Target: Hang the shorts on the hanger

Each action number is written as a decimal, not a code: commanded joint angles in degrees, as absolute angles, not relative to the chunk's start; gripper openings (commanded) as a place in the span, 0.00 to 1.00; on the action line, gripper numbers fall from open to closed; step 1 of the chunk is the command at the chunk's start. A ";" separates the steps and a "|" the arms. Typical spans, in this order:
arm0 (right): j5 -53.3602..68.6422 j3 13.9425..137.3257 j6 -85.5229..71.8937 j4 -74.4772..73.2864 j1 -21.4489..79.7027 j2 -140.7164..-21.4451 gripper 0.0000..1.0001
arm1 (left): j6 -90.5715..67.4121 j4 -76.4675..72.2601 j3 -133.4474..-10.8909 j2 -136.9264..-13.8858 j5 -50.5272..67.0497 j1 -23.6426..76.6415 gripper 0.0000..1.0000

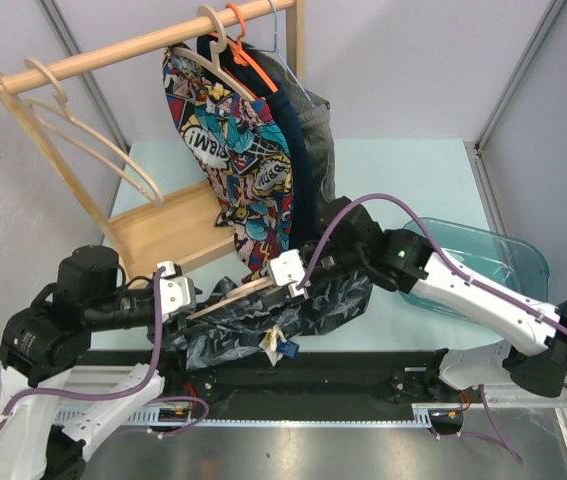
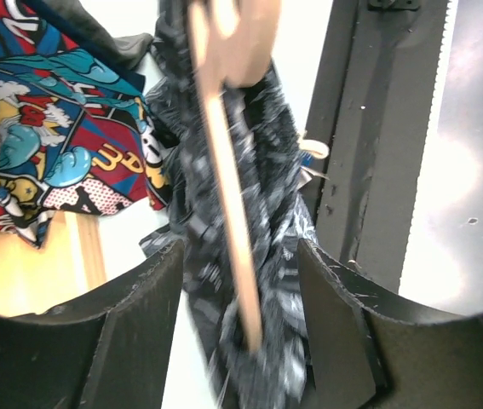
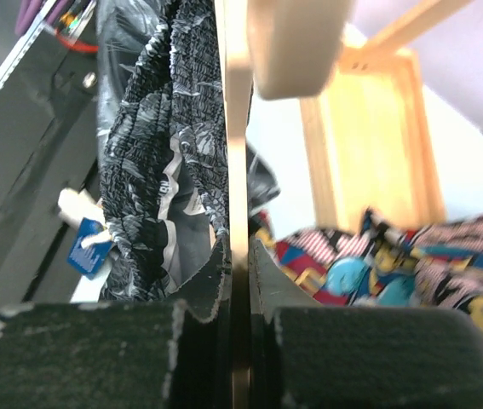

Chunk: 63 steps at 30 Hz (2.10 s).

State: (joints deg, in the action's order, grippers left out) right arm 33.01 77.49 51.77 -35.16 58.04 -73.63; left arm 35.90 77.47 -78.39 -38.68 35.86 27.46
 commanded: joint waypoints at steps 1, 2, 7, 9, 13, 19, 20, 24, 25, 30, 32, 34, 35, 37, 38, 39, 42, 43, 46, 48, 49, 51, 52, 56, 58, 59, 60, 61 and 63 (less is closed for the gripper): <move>38.75 84.28 54.49 -26.46 58.88 -76.02 0.00 | 36.46 83.58 -77.08 -40.16 38.67 27.16 0.60; 39.02 84.98 54.58 -26.28 59.06 -76.72 0.00 | 36.56 84.02 -76.38 -40.60 38.58 27.16 0.59; 41.92 86.84 56.33 -24.70 59.85 -79.63 0.00 | 36.65 84.11 -75.59 -41.22 38.76 27.16 0.51; 42.45 86.84 57.48 -24.35 59.85 -80.68 0.00 | 36.56 84.11 -75.32 -41.39 38.15 27.16 0.46; 42.63 87.27 55.20 -21.28 59.77 -82.78 0.00 | 34.37 84.02 -74.79 -42.27 33.50 27.16 0.28; 41.40 86.92 48.89 -11.64 59.33 -86.13 0.00 | 27.78 83.24 -76.29 -40.70 25.24 27.16 0.00; 40.70 86.92 47.30 -9.77 59.33 -87.26 0.00 | 26.82 81.84 -76.38 -38.61 23.48 27.16 0.00; 37.11 86.84 42.37 -3.44 58.10 -88.68 0.23 | 21.90 80.42 -76.64 -35.34 15.83 27.16 0.00; 36.05 86.84 41.15 -1.43 57.92 -88.77 0.43 | 21.28 79.98 -76.73 -35.25 12.86 27.16 0.00; 29.29 86.92 33.76 2.72 56.78 -86.76 0.99 | 17.67 78.40 -80.41 -38.83 6.42 26.98 0.01; 27.00 87.01 29.64 3.43 55.55 -85.35 1.00 | 16.18 77.44 -82.95 -40.07 5.02 26.81 0.00; 25.23 86.84 27.52 2.99 54.24 -83.07 1.00 | 14.51 76.99 -85.67 -42.70 3.70 26.81 0.00; 24.35 86.75 26.73 2.81 53.71 -82.27 1.00 | 13.81 77.25 -86.74 -43.76 2.91 26.81 0.00; 21.98 86.57 24.62 1.59 52.65 -79.90 1.00 | 11.70 77.34 -89.28 -45.87 0.45 26.72 0.00; 21.36 86.49 24.00 0.97 51.25 -79.37 1.00 | 11.17 77.78 -90.17 -46.49 0.09 26.72 0.00; 20.40 86.48 23.12 0.36 50.54 -78.84 1.00 | 10.81 78.22 -91.05 -47.19 -1.74 26.72 0.00; 18.20 86.13 21.80 -2.19 47.82 -78.13 1.00 | 10.11 79.28 -93.34 -49.22 -4.73 26.72 0.01; 17.50 86.22 21.54 -2.11 47.38 -78.66 0.99 | 9.93 79.36 -93.77 -49.74 -5.53 26.72 0.01; 14.60 86.22 21.71 -0.53 47.02 -80.59 0.96 | 8.09 79.80 -97.45 -51.23 -8.26 26.72 0.00; 12.66 86.31 20.75 3.93 46.76 -83.48 0.91 | 4.15 80.59 -99.83 -53.69 -8.70 26.63 0.00; 12.13 86.48 20.57 4.82 46.67 -84.71 0.91 | 3.43 81.03 -101.15 -54.40 -8.27 26.20 0.00; 10.47 87.97 19.78 6.32 46.67 -88.23 0.86 | 0.54 80.77 -101.60 -55.72 -8.87 25.93 0.00; 10.02 88.59 19.25 6.50 46.50 -89.20 0.86 | 0.35 79.99 -101.95 -55.90 -8.70 25.93 0.00; 9.32 91.49 17.32 6.94 46.23 -93.51 0.82 | -5.96 78.40 -106.77 -59.58 -10.89 25.93 0.00; 9.40 93.07 17.40 7.38 46.23 -95.70 0.76 | -7.64 77.26 -110.19 -61.60 -11.07 25.93 0.00; 9.40 93.51 17.32 7.73 46.14 -96.50 0.75 | -8.95 77.17 -111.26 -62.22 -10.64 25.93 0.00; 9.32 94.30 16.27 8.34 46.14 -98.33 0.73 | -9.57 76.91 -111.88 -62.84 -10.55 25.84 0.00; 9.32 95.61 15.56 8.70 46.14 -99.22 0.71 | -10.10 75.77 -112.23 -63.28 -10.29 25.93 0.00; 9.41 97.37 12.94 9.22 46.14 -100.98 0.71 | -11.95 74.01 -111.71 -63.11 -8.80 25.93 0.00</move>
State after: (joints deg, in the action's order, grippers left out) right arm 10.41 91.24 17.56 3.25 46.30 -99.02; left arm -5.28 80.44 -109.25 -63.42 -8.78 26.26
